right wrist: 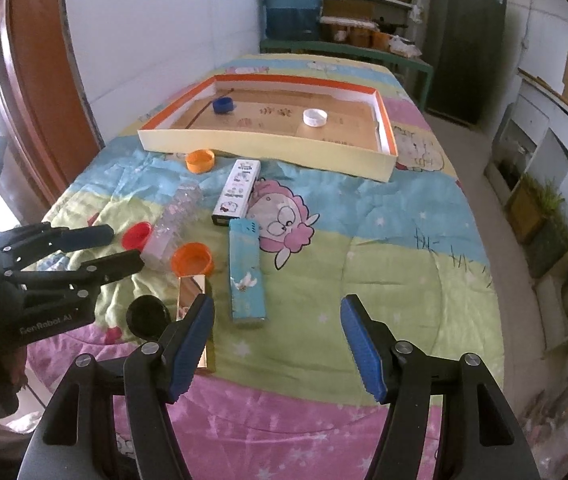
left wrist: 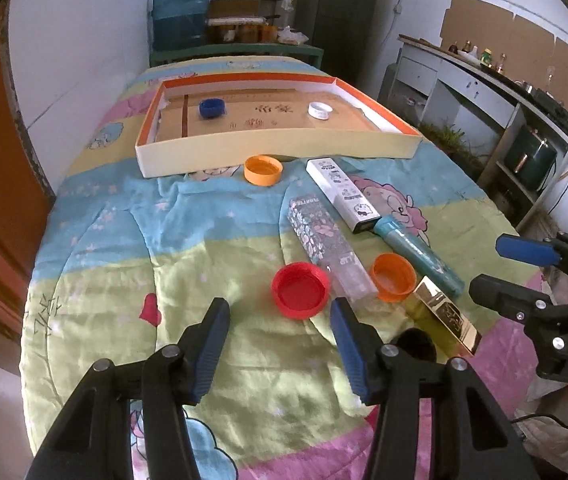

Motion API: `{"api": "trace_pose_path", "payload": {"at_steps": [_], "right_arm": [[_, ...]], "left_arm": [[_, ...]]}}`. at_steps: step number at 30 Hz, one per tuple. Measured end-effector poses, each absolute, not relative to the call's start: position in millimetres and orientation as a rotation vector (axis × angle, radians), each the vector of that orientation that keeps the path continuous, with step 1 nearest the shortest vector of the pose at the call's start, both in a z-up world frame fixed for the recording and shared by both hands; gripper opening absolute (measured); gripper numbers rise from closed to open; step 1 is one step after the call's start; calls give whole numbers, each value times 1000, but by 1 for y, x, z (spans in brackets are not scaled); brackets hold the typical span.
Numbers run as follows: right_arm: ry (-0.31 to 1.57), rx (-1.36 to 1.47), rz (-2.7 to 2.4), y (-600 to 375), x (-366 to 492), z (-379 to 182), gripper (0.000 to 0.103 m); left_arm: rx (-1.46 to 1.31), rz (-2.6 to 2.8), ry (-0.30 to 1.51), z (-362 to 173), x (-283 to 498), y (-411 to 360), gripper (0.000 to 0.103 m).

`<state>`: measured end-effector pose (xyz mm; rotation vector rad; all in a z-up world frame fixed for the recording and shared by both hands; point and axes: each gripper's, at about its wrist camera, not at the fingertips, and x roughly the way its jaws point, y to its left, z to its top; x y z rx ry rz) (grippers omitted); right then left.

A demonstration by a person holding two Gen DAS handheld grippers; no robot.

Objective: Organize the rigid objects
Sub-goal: 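Move the left tool to the red cap while the right tool moves to the blue lighter, then grasp the red cap with the left tool while the right tool grasps the blue lighter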

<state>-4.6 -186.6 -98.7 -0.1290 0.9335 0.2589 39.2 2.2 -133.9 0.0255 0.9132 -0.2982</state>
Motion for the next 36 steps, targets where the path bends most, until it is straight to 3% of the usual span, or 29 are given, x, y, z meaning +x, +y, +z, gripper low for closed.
{"api": "trace_pose_path", "payload": {"at_steps": [8,12,17,19,27,30,36], "right_arm": [[964,-145,251,-190,3,-112,67],[979,-163,273,-186,5,-119,67],[983,-176,287,-182,10,-124,66],[985,-176,292,-182,13,-124,56],[972,-261,349,-164,28,-126,37],[973,-270,378,-157,35,-126,24],[974,-249,405,-154,43,-127,22]], "left_arm": [[45,-313,884,-137,48,0,51],[39,-309,880,-137,53,4,39],[17,-308,885,-137,57,8,32],[13,-308,884,-137,59,9,31],[13,-315,885,-137,64,7,31],[3,-321,885,-137,66,8,31],[-12,-326,885,-137,69,9,30]]}}
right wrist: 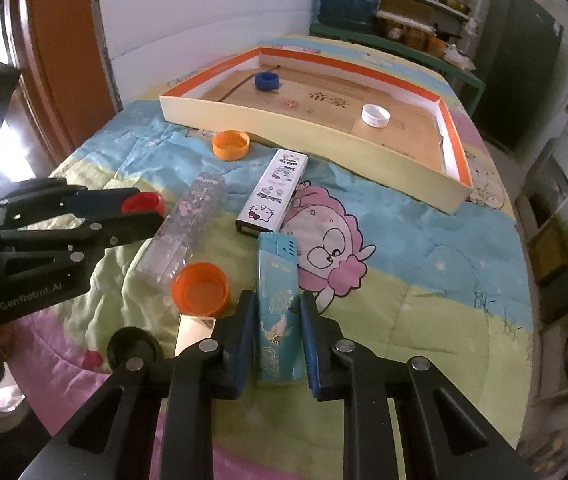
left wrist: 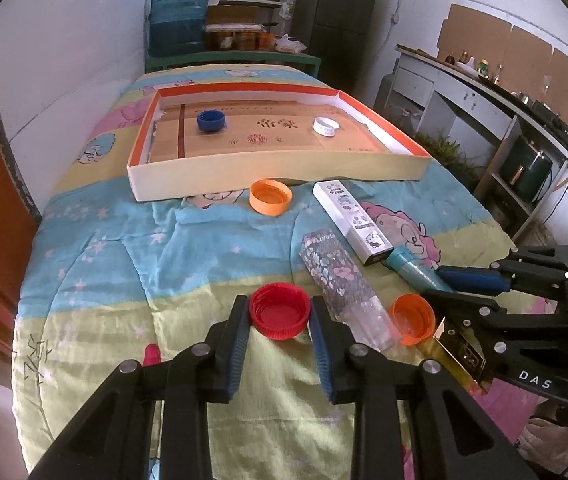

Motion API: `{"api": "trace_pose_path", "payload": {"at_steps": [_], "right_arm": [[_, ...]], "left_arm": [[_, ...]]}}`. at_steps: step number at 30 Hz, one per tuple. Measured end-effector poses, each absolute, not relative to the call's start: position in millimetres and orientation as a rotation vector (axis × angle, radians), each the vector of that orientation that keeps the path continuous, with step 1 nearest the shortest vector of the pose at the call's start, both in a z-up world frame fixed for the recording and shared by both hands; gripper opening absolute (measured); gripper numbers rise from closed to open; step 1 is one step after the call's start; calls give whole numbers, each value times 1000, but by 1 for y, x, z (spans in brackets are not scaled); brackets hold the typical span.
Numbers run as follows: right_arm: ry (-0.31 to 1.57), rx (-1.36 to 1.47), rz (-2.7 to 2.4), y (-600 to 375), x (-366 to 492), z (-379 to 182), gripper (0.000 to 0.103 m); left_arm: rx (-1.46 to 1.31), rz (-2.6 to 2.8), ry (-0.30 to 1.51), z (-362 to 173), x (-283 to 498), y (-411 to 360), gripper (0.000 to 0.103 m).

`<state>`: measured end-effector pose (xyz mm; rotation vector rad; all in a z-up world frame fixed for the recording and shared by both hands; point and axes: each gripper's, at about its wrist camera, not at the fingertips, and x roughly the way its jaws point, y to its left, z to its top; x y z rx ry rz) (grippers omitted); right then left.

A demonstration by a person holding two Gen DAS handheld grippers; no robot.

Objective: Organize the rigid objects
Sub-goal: 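Grasp the red cap with the left tool while the right tool grasps the blue lighter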

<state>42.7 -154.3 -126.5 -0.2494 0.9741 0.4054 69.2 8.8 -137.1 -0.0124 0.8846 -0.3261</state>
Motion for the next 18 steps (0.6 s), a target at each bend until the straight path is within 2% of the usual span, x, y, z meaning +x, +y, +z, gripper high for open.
{"api": "trace_pose_path", "payload": {"at_steps": [18], "right_arm": [[971,-180,393,-166,42,-121,22]], "left_arm": [[-33,-314,874,-130,68,10,30]]}}
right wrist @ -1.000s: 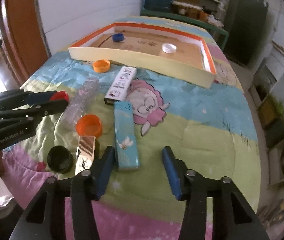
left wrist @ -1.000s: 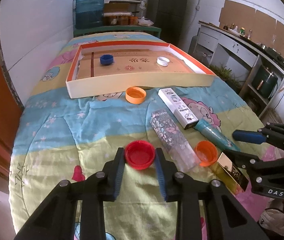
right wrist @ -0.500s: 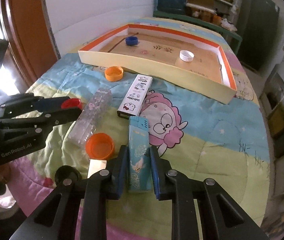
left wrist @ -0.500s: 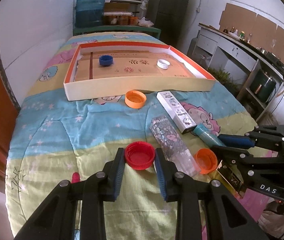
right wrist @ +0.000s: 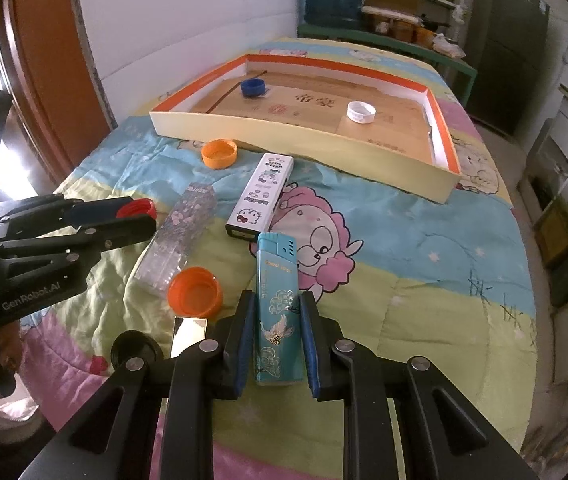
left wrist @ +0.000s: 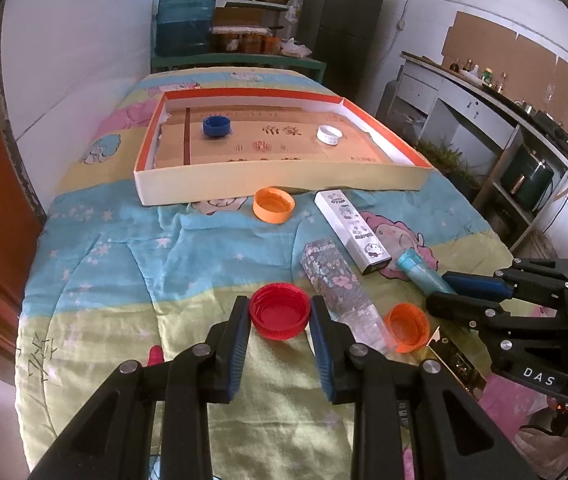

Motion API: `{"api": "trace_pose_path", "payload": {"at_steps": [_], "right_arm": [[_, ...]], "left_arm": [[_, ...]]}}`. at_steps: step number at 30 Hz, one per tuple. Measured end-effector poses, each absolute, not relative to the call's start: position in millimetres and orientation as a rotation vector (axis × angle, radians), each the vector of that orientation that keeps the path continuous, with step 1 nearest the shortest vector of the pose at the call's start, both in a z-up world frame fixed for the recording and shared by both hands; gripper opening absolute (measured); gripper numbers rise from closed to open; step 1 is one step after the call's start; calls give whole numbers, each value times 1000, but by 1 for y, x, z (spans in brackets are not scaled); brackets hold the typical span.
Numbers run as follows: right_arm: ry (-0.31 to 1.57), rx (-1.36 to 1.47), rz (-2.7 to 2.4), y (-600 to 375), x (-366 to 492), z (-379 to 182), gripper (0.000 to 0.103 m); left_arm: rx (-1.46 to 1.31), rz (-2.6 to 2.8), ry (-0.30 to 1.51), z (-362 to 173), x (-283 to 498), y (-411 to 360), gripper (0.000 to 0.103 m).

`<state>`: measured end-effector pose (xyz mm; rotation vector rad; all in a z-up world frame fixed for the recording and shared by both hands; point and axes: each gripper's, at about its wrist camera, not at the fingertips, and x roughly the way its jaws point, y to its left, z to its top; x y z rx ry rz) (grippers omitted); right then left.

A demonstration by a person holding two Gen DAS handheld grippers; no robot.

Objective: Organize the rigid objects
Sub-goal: 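Grasp the red cap with the left tool while the right tool grasps the blue lighter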

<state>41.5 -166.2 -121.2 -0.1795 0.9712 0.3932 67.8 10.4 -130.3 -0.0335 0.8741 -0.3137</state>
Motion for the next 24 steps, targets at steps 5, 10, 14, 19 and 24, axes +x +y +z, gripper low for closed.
{"api": "trace_pose_path", "payload": {"at_steps": [5,10,14,19,24], "right_arm": [[961,-175,390,-168,40,-117,22],[944,-172,389,-170,38,-110,22],[930,-168,386,-171,37,-104,22],[911,-163,382,-175,38,-95,22],[892,-164,381,-176,39,-86,22]], "left_arm": [[-33,-315,857,-123,65,10,30],[-33,-320,839,-114,64,10,30],[-31,-325,825,-106,65,7,30],[-31,-328,809,-97,68,6,30],[-25,-331,785,-84,73,2,30]]}}
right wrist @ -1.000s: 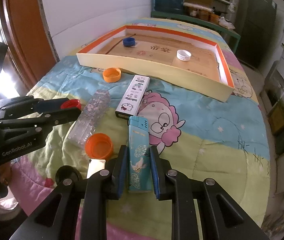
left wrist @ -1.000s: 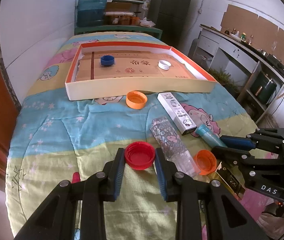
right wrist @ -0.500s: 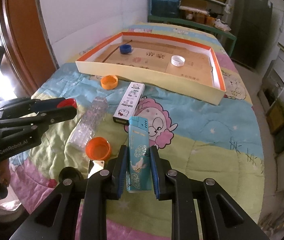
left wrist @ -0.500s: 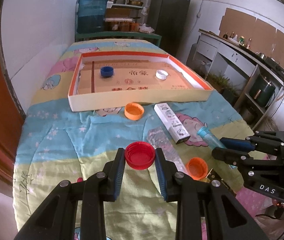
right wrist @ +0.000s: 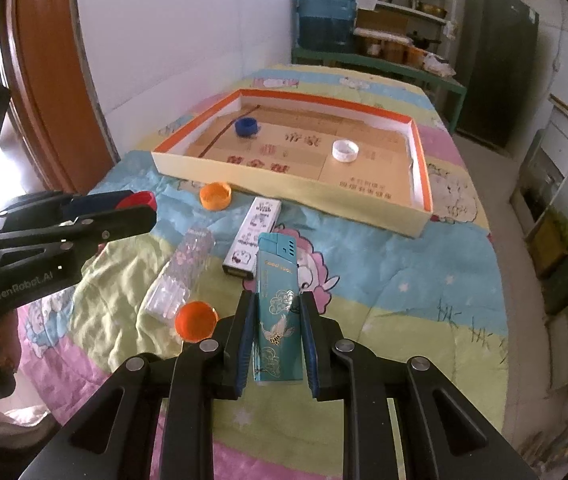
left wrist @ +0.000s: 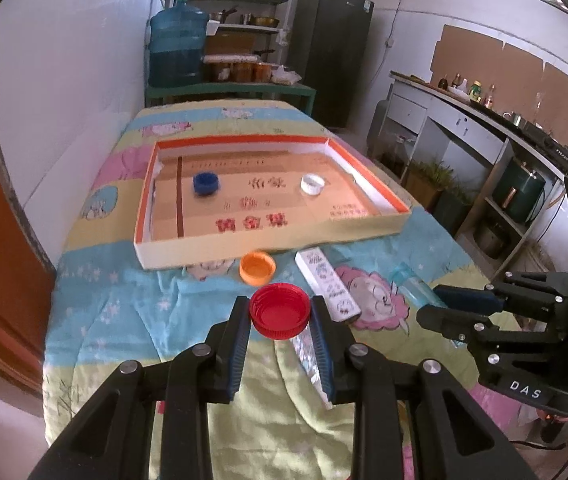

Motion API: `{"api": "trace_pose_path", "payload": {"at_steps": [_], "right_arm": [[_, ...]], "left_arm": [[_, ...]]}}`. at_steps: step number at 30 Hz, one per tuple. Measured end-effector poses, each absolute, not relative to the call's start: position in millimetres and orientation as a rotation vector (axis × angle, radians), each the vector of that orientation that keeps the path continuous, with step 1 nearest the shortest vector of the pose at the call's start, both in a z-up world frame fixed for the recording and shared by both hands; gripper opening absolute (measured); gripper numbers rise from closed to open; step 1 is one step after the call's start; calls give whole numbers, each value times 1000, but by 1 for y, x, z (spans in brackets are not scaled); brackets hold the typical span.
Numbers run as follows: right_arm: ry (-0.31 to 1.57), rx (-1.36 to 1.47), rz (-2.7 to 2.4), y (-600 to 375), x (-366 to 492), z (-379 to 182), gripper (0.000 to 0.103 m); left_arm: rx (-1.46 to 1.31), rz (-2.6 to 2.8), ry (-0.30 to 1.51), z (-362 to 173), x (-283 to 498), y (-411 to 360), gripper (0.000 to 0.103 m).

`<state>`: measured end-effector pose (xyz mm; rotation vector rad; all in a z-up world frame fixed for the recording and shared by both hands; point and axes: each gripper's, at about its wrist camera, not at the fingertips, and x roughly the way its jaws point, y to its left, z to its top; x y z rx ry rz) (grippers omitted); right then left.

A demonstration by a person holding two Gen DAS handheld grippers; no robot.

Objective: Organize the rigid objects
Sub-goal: 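Grasp the red cap with the left tool while the right tool grasps the blue lighter, then carry the red cap into the box with the left tool while the right tool carries the lighter there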

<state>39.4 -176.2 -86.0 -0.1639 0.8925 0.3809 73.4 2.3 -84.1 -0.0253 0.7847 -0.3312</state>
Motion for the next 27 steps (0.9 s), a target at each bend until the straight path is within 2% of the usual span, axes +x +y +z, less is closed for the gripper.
{"api": "trace_pose_path", "payload": {"at_steps": [13,27], "right_arm": [[834,-159,375,-179,65,-58,22],[808,-122,328,-206,135,-37,22]], "left_arm": [[0,-328,739,-47,106,-8,31],[6,-326,736,-32,180,-22,31]]}}
